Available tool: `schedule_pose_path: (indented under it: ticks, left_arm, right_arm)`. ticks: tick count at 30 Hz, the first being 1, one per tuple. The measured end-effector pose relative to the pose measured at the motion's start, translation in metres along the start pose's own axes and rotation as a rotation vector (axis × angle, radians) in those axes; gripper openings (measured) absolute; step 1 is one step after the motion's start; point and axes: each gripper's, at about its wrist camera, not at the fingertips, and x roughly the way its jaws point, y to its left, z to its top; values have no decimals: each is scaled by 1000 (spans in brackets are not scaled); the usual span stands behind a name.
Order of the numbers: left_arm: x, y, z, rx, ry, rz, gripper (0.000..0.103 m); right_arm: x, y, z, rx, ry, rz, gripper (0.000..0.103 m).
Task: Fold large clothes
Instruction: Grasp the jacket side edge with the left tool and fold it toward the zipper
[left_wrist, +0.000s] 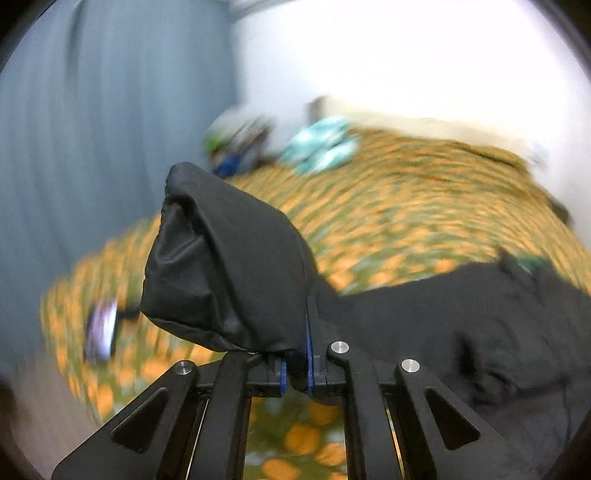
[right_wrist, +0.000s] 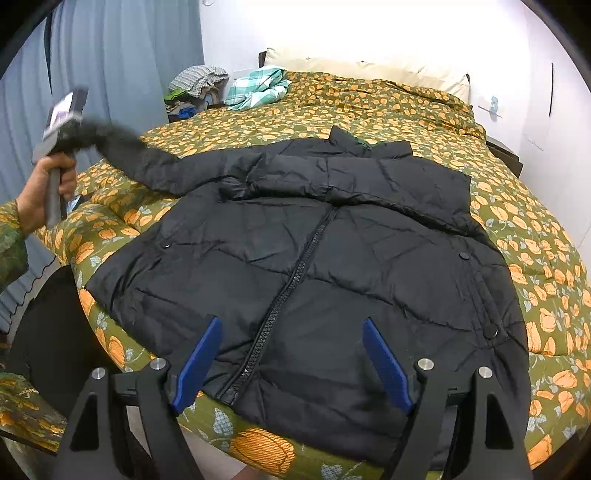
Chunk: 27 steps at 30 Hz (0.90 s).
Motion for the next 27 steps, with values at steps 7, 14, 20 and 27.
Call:
schedule_pose_path:
  ticks: [7, 14, 20, 27]
  left_arm:
    - [-82, -160, -31, 532, -214, -223, 5]
    - [-77, -261, -122, 797, -79, -392, 5]
    - [-67, -279, -151, 842, 11, -403, 39]
    - [-99, -242, -140, 720, -13, -473, 92]
  right_arm:
    - [-13, -18, 1, 65, -48, -13, 80]
    - [-25, -57, 3, 157, -82, -63, 80]
    - [-18, -99, 24, 212, -76, -35, 80]
    - [51, -137, 57, 482, 68, 292, 84]
